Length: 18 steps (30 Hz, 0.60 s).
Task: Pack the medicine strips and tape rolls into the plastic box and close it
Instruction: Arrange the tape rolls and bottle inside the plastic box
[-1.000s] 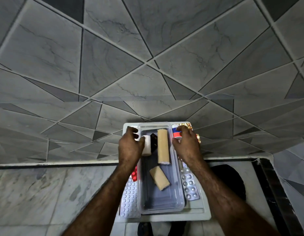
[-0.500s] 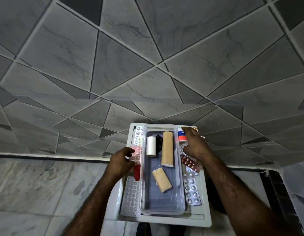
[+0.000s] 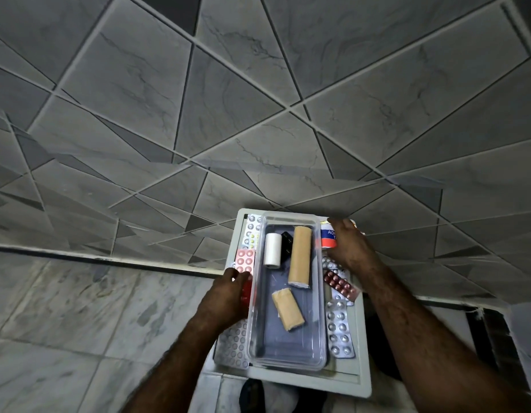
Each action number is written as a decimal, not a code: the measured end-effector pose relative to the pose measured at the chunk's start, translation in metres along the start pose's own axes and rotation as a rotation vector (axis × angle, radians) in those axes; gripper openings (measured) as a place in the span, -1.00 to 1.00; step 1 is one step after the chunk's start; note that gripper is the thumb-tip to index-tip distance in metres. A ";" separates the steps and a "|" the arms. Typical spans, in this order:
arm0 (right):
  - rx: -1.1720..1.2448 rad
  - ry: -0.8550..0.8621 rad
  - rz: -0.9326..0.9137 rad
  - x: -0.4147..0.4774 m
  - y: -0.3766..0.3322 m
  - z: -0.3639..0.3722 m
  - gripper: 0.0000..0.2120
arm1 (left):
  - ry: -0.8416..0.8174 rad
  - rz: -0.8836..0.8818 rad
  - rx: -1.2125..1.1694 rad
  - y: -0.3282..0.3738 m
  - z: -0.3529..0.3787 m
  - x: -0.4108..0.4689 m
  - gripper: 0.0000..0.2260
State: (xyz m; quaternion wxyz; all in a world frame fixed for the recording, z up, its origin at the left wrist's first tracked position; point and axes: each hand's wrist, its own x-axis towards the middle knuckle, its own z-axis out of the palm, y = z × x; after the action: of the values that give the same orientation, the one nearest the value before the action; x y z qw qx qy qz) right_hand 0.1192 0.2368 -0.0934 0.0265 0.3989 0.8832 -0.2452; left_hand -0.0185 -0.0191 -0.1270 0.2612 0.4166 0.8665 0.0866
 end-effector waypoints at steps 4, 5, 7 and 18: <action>0.049 0.039 0.013 -0.004 0.003 -0.001 -0.26 | 0.083 0.006 0.048 0.005 0.007 -0.002 -0.65; 0.063 0.051 0.023 -0.006 0.004 -0.002 -0.28 | 0.093 0.008 0.059 0.006 0.008 -0.002 -0.68; 0.095 0.079 0.045 -0.009 0.004 -0.003 -0.31 | 0.109 0.018 0.067 0.006 0.009 -0.001 -0.71; 0.225 0.295 0.056 -0.030 -0.009 -0.021 -0.38 | 0.218 -0.114 -0.287 0.004 0.008 -0.003 -0.72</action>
State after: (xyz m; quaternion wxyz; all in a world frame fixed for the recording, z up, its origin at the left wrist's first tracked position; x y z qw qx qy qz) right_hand 0.1367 0.2205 -0.0635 -0.1411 0.4556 0.8329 -0.2806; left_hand -0.0101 -0.0193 -0.1310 0.2271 0.3133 0.8906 0.2392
